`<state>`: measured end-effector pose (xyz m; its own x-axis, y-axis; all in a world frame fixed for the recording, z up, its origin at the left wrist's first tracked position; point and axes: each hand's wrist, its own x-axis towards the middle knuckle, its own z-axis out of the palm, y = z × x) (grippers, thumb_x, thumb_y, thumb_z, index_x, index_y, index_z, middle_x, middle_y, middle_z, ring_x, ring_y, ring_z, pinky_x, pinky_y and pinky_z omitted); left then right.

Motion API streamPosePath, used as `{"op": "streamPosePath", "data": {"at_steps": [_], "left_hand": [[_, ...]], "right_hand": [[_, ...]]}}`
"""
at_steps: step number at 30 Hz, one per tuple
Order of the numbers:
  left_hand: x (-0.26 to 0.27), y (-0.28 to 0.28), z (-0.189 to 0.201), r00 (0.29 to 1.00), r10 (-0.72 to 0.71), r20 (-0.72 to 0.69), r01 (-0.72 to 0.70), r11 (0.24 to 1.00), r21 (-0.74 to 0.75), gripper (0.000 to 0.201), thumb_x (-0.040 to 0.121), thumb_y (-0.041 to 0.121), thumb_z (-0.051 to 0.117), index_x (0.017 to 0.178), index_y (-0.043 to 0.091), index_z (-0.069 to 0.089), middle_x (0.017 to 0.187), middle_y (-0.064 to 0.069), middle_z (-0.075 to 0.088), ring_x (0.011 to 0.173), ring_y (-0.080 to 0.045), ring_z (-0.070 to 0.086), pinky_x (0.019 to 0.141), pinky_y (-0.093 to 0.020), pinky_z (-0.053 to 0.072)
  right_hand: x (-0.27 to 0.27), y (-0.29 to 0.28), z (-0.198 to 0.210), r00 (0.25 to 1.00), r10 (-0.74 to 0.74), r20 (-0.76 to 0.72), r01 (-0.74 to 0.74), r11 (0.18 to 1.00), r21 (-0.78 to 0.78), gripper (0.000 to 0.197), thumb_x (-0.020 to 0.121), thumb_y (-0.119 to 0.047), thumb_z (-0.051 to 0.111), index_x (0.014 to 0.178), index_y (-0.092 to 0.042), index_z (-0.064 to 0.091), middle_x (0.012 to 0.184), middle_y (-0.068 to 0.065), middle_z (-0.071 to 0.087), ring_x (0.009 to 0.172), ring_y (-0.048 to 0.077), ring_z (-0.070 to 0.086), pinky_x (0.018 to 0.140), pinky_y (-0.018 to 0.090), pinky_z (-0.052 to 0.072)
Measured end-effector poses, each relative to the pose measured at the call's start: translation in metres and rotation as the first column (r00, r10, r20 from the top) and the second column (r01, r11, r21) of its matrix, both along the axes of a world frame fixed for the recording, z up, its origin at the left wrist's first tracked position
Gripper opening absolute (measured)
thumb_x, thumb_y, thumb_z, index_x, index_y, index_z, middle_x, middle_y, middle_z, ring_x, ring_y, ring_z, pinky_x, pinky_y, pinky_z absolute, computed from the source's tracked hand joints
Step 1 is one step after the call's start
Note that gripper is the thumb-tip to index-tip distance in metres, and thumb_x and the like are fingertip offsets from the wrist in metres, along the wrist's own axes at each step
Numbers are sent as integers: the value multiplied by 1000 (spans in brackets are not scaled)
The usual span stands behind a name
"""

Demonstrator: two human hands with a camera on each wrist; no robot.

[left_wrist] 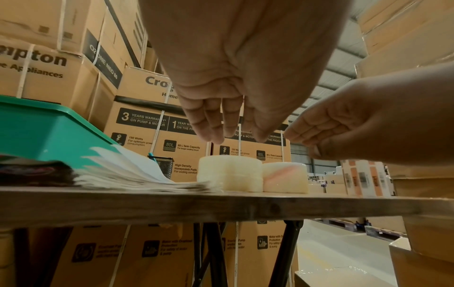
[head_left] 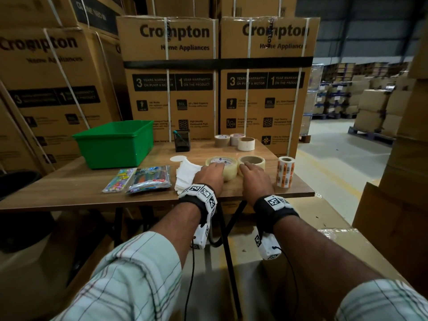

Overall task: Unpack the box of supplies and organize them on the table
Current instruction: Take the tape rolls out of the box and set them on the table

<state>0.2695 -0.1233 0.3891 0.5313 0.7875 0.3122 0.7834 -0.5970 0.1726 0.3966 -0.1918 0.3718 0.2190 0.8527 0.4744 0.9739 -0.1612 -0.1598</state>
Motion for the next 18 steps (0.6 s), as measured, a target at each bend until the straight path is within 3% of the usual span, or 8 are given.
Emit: {"op": "streamPosePath", "data": {"at_steps": [4, 7, 9, 11, 14, 18], "left_hand": [[-38, -17, -2, 996, -56, 73, 55, 998, 17, 32, 93, 22, 48, 124, 18, 57, 124, -6, 63, 115, -27, 57, 95, -40, 48], [-78, -28, -10, 995, -60, 83, 59, 998, 14, 24, 92, 31, 48, 105, 21, 65, 107, -7, 69, 102, -29, 62, 84, -38, 51], [-108, -34, -22, 998, -45, 52, 48, 997, -55, 23, 92, 32, 49, 101, 20, 67, 107, -8, 70, 102, -30, 62, 84, -35, 50], [-138, -40, -42, 997, -22, -80, 5, 979, -202, 25, 92, 32, 51, 103, 19, 68, 112, -8, 68, 105, -29, 61, 89, -34, 49], [-179, -53, -86, 954, -50, -296, -72, 919, -387, 30, 93, 34, 52, 107, 13, 69, 114, -9, 67, 106, -29, 62, 88, -32, 47], [-223, -56, -163, 930, -75, -359, -147, 822, -551, 32, 94, 31, 52, 100, 4, 69, 102, -15, 70, 98, -31, 66, 81, -31, 50]], "right_hand": [[-28, -22, -1, 996, 50, 70, -56, 994, 95, 36, 85, -14, 56, 120, -16, 57, 121, 7, 60, 113, 27, 53, 88, 43, 50], [-57, -36, -8, 973, 207, 96, -217, 971, 98, 22, 86, -16, 53, 105, -14, 63, 104, 10, 63, 97, 31, 57, 77, 42, 50], [-79, -42, -17, 930, 366, 39, -365, 931, -26, 16, 87, -19, 51, 95, -13, 63, 95, 11, 65, 90, 33, 59, 73, 42, 50], [-104, -44, -31, 898, 439, -40, -435, 867, -244, 19, 88, -22, 50, 96, -15, 65, 96, 9, 67, 91, 31, 61, 76, 40, 50], [-150, -43, -66, 883, 455, -114, -438, 713, -547, 24, 89, -27, 50, 102, -17, 68, 105, 9, 69, 98, 29, 63, 83, 36, 51], [-210, -33, -139, 882, 454, -129, -365, 484, -795, 33, 92, -34, 49, 111, -16, 68, 117, 5, 65, 108, 27, 59, 89, 30, 46]]}}
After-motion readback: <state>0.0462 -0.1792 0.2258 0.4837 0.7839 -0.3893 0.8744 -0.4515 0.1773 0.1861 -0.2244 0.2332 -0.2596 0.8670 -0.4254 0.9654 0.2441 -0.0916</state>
